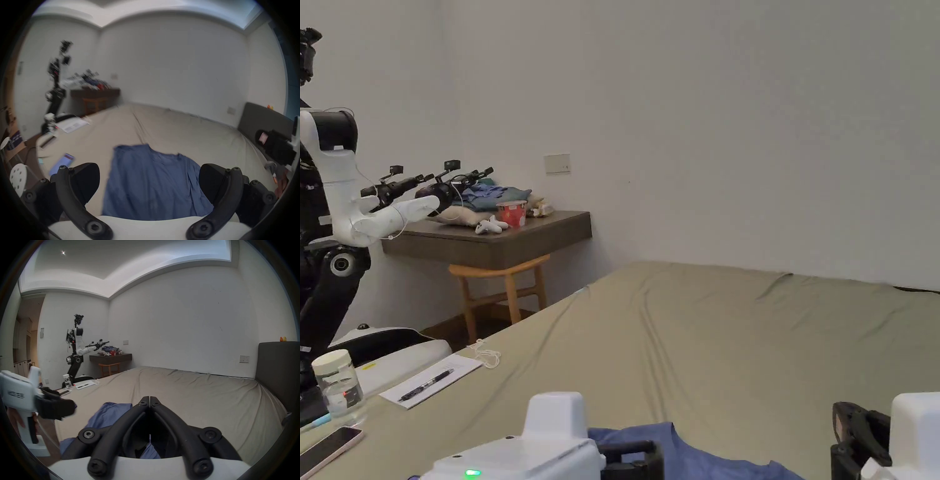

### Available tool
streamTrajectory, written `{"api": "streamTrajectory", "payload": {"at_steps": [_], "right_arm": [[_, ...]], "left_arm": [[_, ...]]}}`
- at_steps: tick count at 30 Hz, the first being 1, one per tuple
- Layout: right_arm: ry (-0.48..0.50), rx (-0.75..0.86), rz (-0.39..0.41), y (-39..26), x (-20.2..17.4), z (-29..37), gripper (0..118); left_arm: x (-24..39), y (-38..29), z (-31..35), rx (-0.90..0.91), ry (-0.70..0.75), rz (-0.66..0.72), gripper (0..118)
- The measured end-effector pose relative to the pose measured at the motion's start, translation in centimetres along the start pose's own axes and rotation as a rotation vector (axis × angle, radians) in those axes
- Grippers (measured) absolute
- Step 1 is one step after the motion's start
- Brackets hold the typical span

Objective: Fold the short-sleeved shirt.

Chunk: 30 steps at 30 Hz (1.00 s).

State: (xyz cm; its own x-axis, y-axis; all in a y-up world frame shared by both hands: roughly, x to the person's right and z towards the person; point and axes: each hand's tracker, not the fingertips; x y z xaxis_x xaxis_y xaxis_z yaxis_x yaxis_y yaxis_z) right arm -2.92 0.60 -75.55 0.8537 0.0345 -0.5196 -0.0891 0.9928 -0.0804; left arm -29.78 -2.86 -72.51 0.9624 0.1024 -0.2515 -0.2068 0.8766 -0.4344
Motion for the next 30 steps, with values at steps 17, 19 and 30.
{"api": "streamTrajectory", "payload": {"at_steps": [17, 19, 30], "right_arm": [[0.037, -0.150, -0.103, -6.8, 3.6, -8.9, 0], [0.039, -0.156, -0.117, -6.7, 4.0, -8.4, 0], [0.006, -0.160, -0.145, -5.7, 6.9, -5.0, 0]], "left_arm": [[1.0, -8.4, -20.2, -0.429, 0.009, -0.196, 116], [0.2, -7.9, -19.4, -0.436, -0.015, -0.190, 112], [-2.2, -5.4, -17.7, -0.359, -0.142, -0.004, 0]]}}
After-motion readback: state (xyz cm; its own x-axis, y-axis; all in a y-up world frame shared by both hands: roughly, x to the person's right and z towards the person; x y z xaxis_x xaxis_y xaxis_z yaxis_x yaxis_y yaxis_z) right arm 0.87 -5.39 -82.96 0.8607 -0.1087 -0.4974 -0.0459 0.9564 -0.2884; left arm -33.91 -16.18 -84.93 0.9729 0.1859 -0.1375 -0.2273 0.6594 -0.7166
